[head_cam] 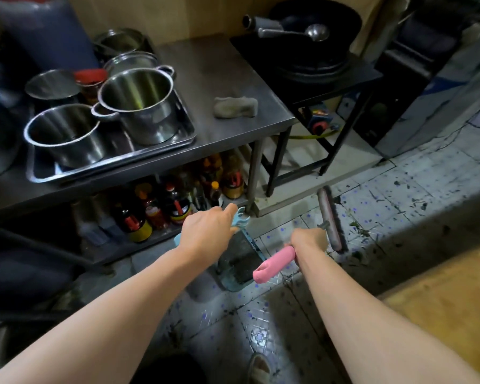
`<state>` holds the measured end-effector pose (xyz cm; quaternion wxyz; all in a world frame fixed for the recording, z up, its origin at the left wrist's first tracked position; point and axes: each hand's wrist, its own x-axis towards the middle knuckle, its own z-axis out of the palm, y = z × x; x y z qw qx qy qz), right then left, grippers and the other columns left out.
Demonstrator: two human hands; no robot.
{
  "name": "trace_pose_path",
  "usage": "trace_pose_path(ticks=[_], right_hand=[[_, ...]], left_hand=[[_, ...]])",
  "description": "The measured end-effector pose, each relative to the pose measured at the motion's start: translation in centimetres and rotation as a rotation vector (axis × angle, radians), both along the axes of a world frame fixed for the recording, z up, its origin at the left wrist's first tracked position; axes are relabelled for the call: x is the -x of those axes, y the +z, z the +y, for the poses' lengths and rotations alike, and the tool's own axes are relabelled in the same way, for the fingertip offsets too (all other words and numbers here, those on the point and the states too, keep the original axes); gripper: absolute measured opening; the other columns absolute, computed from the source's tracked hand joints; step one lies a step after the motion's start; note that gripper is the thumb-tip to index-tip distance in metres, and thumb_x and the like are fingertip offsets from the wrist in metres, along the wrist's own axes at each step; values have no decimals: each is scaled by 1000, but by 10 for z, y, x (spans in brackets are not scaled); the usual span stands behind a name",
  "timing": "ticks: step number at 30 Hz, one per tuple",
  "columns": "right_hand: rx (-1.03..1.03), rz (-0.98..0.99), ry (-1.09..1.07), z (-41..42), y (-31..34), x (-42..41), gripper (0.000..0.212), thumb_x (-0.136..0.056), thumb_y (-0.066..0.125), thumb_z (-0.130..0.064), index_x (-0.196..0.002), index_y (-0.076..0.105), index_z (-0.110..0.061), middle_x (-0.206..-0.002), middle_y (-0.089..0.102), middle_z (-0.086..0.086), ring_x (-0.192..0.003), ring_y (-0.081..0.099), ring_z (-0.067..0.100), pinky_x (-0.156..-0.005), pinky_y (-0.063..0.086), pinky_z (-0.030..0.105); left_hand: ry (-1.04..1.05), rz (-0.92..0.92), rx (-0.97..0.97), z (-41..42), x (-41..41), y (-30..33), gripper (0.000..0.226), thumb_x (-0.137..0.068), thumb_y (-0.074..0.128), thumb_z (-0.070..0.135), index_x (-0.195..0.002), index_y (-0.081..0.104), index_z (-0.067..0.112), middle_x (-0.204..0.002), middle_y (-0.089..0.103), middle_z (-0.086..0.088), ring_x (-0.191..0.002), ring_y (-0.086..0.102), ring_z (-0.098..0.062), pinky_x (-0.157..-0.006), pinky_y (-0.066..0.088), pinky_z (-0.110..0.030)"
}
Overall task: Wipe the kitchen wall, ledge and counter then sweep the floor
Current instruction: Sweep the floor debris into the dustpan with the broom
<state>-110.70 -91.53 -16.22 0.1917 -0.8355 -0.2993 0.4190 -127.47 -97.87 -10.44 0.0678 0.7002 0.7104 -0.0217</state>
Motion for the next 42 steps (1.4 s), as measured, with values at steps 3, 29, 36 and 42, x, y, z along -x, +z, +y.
trace_pose_path(ticks=[3, 29, 36, 42], right_hand=[[-5, 41, -28, 25, -1, -19, 33, -88, 55, 0, -120, 53, 8, -117, 61, 25, -99, 64, 36, -73, 51, 35], [42, -147, -285, 212, 19, -122, 55, -89, 53, -6, -142, 36, 0, -135, 52, 17, -122, 52, 30, -94, 44, 30], [84, -169, -320, 247, 10, -163, 71, -88, 55, -10, -149, 18, -3, -132, 55, 17, -118, 55, 30, -94, 47, 34], [98, -97, -445, 282, -2, -206, 64, -87, 58, -11, -144, 32, -1, -123, 60, 19, -109, 60, 32, -91, 52, 37]], left_hand=[[-27, -8, -7, 28, -22, 7, 30, -96, 44, 41, -116, 40, 19, -98, 60, -2, -85, 62, -27, -64, 45, -35], [-549, -47, -53, 289, -118, 25, 30, -96, 43, 42, -115, 40, 18, -101, 62, -2, -85, 63, -26, -62, 41, -33], [-611, -32, -48, 339, -159, 25, 32, -96, 42, 43, -118, 39, 19, -102, 62, -2, -87, 64, -26, -62, 41, -33], [-622, -41, -57, 378, -203, 21, 31, -96, 43, 41, -118, 39, 20, -103, 62, -2, -87, 63, -23, -62, 41, -32]])
